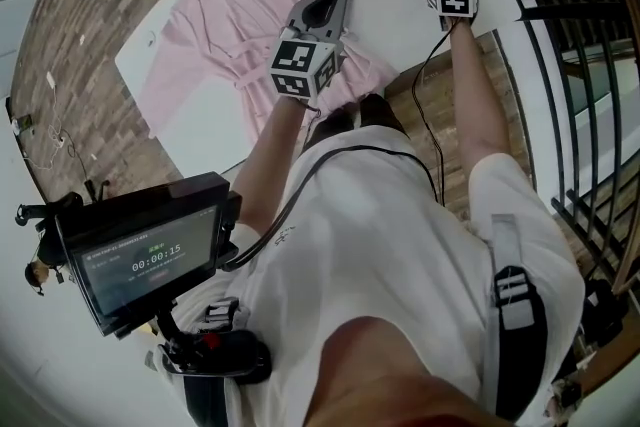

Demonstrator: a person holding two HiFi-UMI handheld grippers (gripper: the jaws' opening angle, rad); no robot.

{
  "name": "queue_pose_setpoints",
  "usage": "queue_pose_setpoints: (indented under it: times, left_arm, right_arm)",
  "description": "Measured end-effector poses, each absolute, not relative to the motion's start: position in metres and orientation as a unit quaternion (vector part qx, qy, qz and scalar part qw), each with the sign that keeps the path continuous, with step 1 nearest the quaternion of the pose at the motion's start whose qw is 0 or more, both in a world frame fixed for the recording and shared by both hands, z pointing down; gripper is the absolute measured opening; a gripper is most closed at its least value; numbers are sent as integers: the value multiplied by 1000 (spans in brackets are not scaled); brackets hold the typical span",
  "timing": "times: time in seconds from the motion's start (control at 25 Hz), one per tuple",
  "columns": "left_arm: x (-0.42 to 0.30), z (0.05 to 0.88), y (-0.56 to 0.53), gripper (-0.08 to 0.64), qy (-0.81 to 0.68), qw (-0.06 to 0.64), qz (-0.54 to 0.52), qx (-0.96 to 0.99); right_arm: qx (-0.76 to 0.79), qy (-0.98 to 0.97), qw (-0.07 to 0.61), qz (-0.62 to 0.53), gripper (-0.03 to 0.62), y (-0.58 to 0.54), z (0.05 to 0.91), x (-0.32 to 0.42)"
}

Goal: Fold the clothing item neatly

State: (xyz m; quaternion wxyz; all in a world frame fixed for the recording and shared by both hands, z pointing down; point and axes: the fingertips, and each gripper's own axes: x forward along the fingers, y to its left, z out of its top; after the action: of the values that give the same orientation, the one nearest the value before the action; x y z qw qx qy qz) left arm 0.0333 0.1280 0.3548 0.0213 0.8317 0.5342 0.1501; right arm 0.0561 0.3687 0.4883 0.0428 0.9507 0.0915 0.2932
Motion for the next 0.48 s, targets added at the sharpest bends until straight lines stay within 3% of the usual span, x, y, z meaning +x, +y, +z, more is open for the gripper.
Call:
queue_pose_setpoints:
  times: [0.48]
  left_arm:
    - [52, 352, 78, 2, 505, 37, 147, 850]
  right_arm:
    - [950, 40, 72, 302, 43, 301, 493, 93]
